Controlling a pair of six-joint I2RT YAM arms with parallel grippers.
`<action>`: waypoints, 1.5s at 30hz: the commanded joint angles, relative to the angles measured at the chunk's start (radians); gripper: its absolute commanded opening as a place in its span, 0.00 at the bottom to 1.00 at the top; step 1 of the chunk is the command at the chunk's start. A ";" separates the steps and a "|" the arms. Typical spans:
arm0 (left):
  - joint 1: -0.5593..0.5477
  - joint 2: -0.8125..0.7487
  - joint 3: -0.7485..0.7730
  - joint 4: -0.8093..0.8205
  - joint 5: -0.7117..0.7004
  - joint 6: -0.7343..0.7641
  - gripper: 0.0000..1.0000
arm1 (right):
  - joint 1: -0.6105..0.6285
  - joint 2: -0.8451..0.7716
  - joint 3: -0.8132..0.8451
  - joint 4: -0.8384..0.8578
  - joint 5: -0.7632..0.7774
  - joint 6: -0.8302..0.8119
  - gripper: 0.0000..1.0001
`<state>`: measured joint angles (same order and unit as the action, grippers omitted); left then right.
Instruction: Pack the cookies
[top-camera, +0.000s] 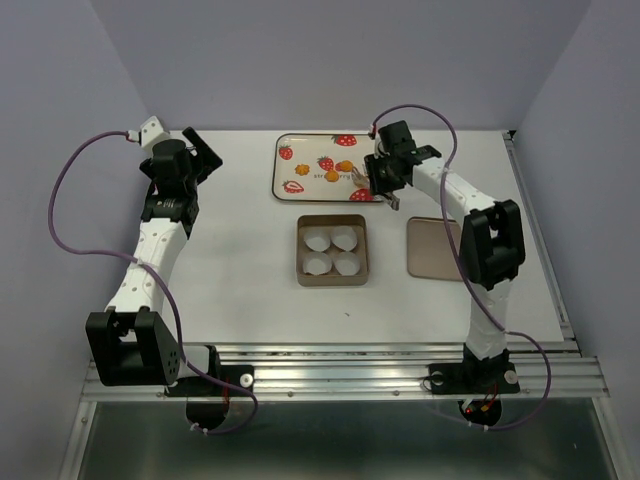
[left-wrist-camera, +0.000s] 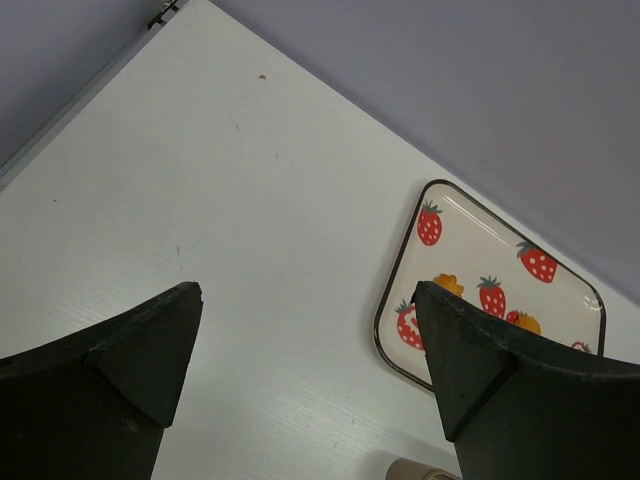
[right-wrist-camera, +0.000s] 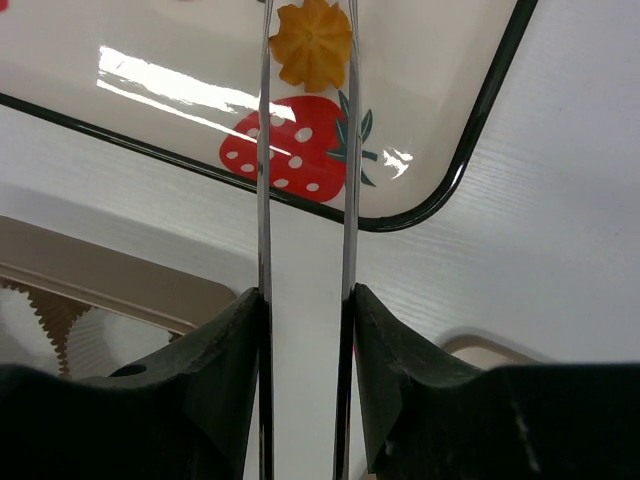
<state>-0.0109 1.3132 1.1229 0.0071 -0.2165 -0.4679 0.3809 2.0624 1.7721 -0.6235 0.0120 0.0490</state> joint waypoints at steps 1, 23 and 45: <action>0.003 -0.037 -0.006 0.028 0.017 0.006 0.99 | 0.007 -0.134 0.024 0.033 -0.036 0.012 0.40; -0.006 -0.097 -0.077 0.025 0.083 -0.051 0.99 | 0.231 -0.631 -0.439 0.070 -0.053 0.091 0.40; -0.081 -0.126 -0.121 0.004 0.057 -0.054 0.99 | 0.335 -0.619 -0.559 0.041 0.083 0.152 0.42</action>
<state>-0.0776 1.1992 0.9943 -0.0074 -0.1509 -0.5327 0.7082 1.4361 1.1957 -0.6052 0.0612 0.1844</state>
